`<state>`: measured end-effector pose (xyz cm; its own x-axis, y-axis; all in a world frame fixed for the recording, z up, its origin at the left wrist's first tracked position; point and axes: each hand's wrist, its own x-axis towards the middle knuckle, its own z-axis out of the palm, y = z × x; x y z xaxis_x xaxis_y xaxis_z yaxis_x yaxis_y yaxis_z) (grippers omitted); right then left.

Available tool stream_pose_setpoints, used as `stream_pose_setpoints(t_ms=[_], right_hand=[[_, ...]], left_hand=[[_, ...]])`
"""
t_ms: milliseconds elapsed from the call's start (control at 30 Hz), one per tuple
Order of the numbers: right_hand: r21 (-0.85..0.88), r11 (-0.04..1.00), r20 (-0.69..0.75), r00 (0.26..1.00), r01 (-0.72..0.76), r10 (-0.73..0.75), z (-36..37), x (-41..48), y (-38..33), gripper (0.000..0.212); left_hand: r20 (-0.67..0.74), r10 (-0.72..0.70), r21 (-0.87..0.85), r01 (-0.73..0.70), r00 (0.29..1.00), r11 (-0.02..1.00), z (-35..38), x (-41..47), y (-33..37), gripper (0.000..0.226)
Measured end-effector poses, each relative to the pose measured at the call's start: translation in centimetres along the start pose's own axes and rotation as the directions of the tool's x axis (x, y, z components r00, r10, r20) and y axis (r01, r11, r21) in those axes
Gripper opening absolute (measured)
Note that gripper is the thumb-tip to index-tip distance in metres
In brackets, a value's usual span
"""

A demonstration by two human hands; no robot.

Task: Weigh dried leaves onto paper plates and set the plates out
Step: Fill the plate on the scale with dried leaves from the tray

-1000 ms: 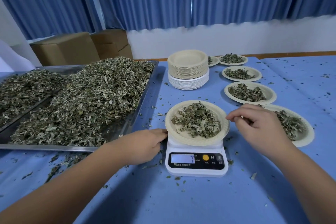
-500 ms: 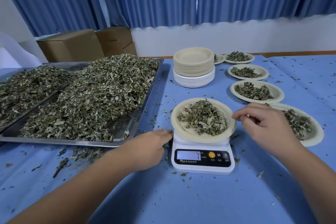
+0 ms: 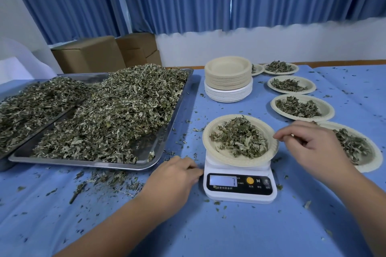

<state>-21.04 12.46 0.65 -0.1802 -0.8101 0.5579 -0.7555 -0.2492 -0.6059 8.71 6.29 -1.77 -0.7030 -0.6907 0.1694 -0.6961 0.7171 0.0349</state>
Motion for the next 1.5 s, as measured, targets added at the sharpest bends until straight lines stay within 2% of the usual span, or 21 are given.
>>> stream_pose_setpoints(t_ms=[100,167,267,433,500,567,633,733,767,867,900,1000,1067,1200,1300,1400,1500], right_hand=[[0.003,1.000,0.003,1.000,0.003,-0.003,0.0,0.0,-0.1,0.035],[0.003,1.000,0.005,1.000,0.007,-0.007,0.0,0.0,-0.1,0.036],[0.000,1.000,0.003,1.000,0.010,-0.010,0.0,0.0,-0.2,0.035],[0.013,1.000,-0.004,1.000,0.008,-0.008,-0.1,-0.1,-0.2,0.033],[0.016,1.000,-0.006,1.000,0.006,-0.006,-0.1,-0.1,-0.2,0.034],[0.018,1.000,-0.007,1.000,0.007,-0.007,-0.1,0.0,-0.3,0.035],[0.018,1.000,-0.007,1.000,0.008,-0.008,-0.1,0.0,-0.4,0.035],[0.017,1.000,-0.004,1.000,0.007,-0.007,-0.1,0.0,-0.4,0.036],[0.016,1.000,-0.003,1.000,0.008,-0.008,-0.1,0.0,-0.4,0.036],[0.014,1.000,0.000,1.000,0.009,-0.009,-0.2,0.0,-0.4,0.036],[0.017,1.000,-0.002,1.000,0.009,-0.009,-0.2,0.0,-0.4,0.036],[0.031,0.999,-0.010,1.000,0.010,-0.009,-0.1,0.0,-0.3,0.034],[0.030,1.000,-0.010,1.000,0.007,-0.006,-0.1,0.0,-0.3,0.034],[0.035,0.999,-0.010,1.000,0.009,-0.008,-0.1,-0.1,-0.2,0.034],[0.029,0.999,-0.009,1.000,0.019,-0.019,-0.1,0.0,-0.2,0.035],[0.025,0.999,-0.005,1.000,0.029,-0.029,-0.2,-0.1,-0.2,0.039],[0.036,0.999,-0.006,0.999,0.032,-0.032,-0.2,-0.1,-0.1,0.044]], left_hand=[[-0.028,-0.025,0.009,0.025,0.999,1.000,-0.3,-0.4,0.6,0.025],[-0.103,0.003,0.030,0.000,0.995,1.000,0.0,-0.7,0.6,0.022],[-0.068,-0.030,0.061,0.034,0.997,0.998,0.1,-0.6,1.0,0.013],[-0.030,-0.097,0.084,0.099,0.995,0.992,-0.2,-0.5,0.9,0.017],[-0.035,-0.066,0.078,0.069,0.997,0.995,-0.6,-0.8,1.1,0.041],[-0.037,-0.080,0.147,0.084,0.996,0.986,-0.9,-1.0,1.4,0.054],[-0.040,-0.091,0.194,0.097,0.995,0.976,-0.9,-1.2,1.7,0.057],[-0.043,-0.076,0.163,0.082,0.996,0.983,-0.7,-1.5,1.6,0.068],[-0.034,-0.067,0.153,0.071,0.997,0.986,-0.7,-1.6,1.4,0.066],[0.037,-0.044,0.104,0.039,0.998,0.994,-1.0,-2.0,1.2,0.040],[0.071,-0.041,0.088,0.034,0.997,0.995,-0.9,-2.0,0.9,0.040],[0.119,-0.086,0.113,0.072,0.989,0.991,-1.0,-2.1,0.3,0.066],[0.105,-0.108,0.134,0.093,0.989,0.987,-0.8,-2.1,0.2,0.072],[-0.001,-0.059,0.127,0.059,0.998,0.990,-0.8,-2.9,0.0,0.050],[-0.082,-0.032,0.095,0.040,0.996,0.995,-0.7,-2.9,-0.1,0.050],[-0.116,-0.039,0.046,0.045,0.992,0.998,-0.4,-3.0,-0.1,0.047],[-0.078,-0.061,0.018,0.062,0.995,0.998,-0.3,-2.9,-0.1,0.046]])
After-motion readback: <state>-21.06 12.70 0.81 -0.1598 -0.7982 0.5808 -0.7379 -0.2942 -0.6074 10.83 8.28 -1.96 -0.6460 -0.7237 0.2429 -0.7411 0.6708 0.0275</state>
